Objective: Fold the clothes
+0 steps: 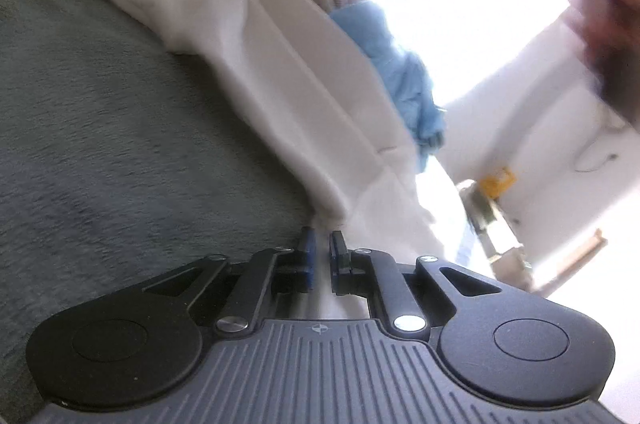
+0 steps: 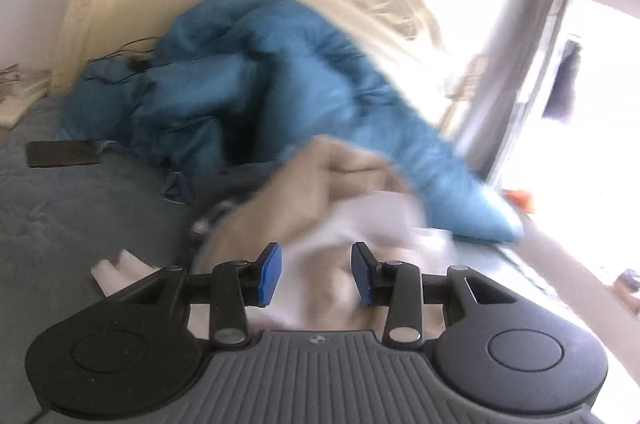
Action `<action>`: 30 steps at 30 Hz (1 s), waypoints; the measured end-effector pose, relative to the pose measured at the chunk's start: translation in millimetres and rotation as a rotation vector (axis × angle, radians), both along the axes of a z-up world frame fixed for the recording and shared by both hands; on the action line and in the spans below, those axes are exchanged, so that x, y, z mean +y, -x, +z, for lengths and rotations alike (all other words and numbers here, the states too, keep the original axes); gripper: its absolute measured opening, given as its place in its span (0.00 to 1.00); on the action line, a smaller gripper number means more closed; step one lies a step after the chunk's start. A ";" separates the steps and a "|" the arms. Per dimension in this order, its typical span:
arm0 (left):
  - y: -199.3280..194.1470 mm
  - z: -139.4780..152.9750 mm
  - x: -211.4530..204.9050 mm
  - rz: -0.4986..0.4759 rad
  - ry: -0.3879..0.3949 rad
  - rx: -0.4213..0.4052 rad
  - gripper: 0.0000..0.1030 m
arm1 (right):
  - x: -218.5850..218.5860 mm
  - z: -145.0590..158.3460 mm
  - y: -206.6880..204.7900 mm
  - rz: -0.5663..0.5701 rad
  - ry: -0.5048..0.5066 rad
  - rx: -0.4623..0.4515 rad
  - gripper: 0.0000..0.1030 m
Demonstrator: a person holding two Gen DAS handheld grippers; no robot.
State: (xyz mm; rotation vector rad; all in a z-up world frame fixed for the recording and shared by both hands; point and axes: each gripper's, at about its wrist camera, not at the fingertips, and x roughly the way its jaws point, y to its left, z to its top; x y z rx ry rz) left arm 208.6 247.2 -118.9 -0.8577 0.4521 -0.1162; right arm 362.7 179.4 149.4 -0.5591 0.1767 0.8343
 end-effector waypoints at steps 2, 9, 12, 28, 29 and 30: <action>-5.0 5.0 8.8 -0.032 0.009 -0.044 0.26 | -50.1 26.3 22.6 -0.097 -0.025 0.007 0.40; 33.1 17.8 34.7 0.036 0.101 -0.132 0.28 | -251.0 75.4 141.7 -0.428 -0.247 0.118 0.40; 55.1 7.1 42.0 -0.007 0.162 -0.046 0.28 | -324.6 59.6 191.1 -0.523 -0.297 0.205 0.40; 163.6 -9.8 -11.6 -0.272 -0.029 0.177 0.01 | -497.2 -161.0 352.2 -0.893 -0.823 0.732 0.41; 180.9 -12.6 -8.9 -0.250 -0.001 0.169 0.00 | -500.7 -163.1 357.5 -0.904 -0.831 0.724 0.41; 191.1 -12.7 -3.0 -0.224 0.027 0.166 0.00 | -506.0 -162.9 362.6 -0.907 -0.840 0.714 0.41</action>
